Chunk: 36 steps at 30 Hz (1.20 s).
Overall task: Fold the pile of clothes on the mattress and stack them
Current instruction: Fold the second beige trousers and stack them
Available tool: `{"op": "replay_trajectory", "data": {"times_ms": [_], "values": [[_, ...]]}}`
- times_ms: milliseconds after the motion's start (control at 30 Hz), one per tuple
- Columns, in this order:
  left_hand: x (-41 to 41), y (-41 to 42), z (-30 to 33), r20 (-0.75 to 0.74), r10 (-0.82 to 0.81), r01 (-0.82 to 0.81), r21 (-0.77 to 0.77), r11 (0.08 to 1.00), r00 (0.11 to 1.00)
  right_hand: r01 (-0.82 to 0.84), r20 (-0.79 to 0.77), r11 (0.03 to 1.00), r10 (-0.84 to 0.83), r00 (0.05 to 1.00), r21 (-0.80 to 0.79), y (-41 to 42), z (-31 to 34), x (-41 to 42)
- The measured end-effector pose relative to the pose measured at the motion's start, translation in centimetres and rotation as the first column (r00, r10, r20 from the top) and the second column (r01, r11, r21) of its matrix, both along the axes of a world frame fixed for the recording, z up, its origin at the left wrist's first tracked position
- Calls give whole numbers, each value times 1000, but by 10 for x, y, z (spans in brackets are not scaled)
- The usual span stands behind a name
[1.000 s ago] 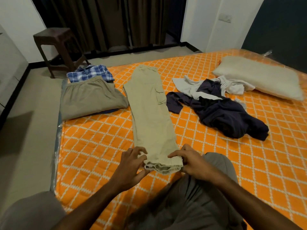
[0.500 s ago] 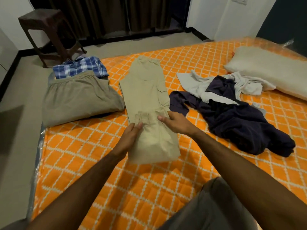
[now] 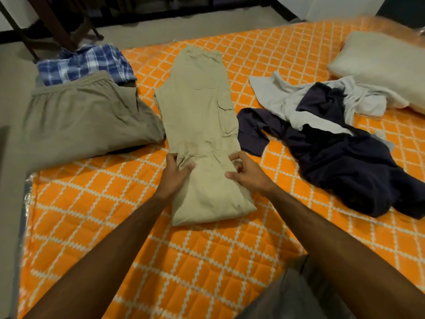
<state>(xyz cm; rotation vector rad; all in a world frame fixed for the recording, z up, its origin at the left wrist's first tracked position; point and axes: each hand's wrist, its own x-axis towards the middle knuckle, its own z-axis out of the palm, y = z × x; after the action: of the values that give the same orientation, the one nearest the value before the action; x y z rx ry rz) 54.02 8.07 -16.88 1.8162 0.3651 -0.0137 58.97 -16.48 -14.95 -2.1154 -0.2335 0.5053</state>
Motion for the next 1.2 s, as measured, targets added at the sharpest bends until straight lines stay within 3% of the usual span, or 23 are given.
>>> {"op": "replay_trajectory", "data": {"times_ms": [100,167,200,267,333,400,433,500,667,733,800,900,1000,1200], "values": [[-11,4,6,-13,-103,103,23,994,995,80,78,996,-77,994,-33,3,-3,-17],[-29,7,10,17,-145,136,258,956,989,143,73,987,-137,988,-73,7,-4,-31],[-42,9,12,28,-194,161,443,882,981,135,115,980,-119,986,-145,8,-4,-40],[-70,8,17,16,-403,263,735,625,915,77,290,927,35,956,-367,9,2,-65],[-94,0,18,-174,-582,431,837,338,794,-99,415,873,323,851,-477,10,9,-90],[-107,-13,14,-336,-575,489,863,129,745,-347,312,721,609,729,-599,13,5,-111],[-106,-21,13,-372,-542,497,862,100,754,-406,208,611,690,693,-679,15,-2,-117],[-103,-36,16,-428,-469,522,848,86,773,-376,132,522,699,703,-766,23,-12,-123],[-96,-48,25,-471,-412,566,812,144,780,-206,240,547,632,737,-811,36,-1,-119],[-91,-39,38,-523,-454,645,747,162,721,-209,218,510,653,726,-834,35,11,-121],[-93,-28,48,-591,-504,745,643,177,629,-290,124,460,681,722,-839,34,26,-128],[-116,-19,58,-581,-590,815,514,268,561,-382,82,460,718,691,-802,31,48,-151],[-154,-18,73,-607,-635,871,425,248,477,-502,-28,425,742,670,-753,25,76,-189],[-230,-20,116,-528,-722,895,255,367,447,-698,-212,399,759,615,-595,27,129,-261]]}}
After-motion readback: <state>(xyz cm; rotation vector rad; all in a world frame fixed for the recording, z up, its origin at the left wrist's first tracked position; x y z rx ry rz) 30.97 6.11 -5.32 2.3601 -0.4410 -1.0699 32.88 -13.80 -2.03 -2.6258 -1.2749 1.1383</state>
